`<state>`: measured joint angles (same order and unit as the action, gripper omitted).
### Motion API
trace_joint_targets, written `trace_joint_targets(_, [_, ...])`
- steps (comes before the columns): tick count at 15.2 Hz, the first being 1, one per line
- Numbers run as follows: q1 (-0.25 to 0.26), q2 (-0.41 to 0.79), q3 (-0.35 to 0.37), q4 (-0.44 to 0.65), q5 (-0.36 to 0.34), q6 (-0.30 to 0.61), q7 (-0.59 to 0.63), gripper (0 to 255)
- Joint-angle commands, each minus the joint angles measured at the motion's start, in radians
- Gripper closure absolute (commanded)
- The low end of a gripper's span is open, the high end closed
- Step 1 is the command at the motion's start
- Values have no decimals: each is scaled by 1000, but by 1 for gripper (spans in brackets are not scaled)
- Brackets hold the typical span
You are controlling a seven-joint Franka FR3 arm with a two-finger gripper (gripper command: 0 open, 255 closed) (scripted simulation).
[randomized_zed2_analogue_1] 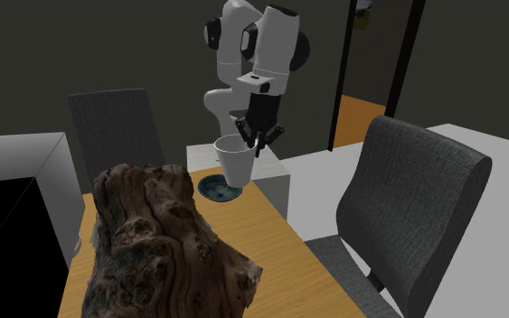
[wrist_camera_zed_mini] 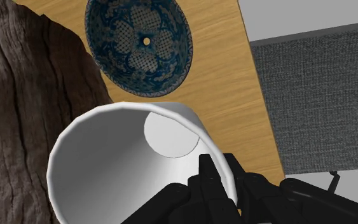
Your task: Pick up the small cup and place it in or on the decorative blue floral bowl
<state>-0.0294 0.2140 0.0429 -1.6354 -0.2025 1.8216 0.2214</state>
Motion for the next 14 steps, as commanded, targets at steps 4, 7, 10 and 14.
trace_joint_targets(4, [-28,-214,-18,-246,7,41,-40,255])
trace_joint_targets(7, [-42,-327,-33,-359,7,47,-68,255])
trace_joint_targets(10, [-46,-359,-39,-417,5,73,-73,255])
trace_joint_targets(14, [-47,-350,-40,-460,1,125,-64,255])
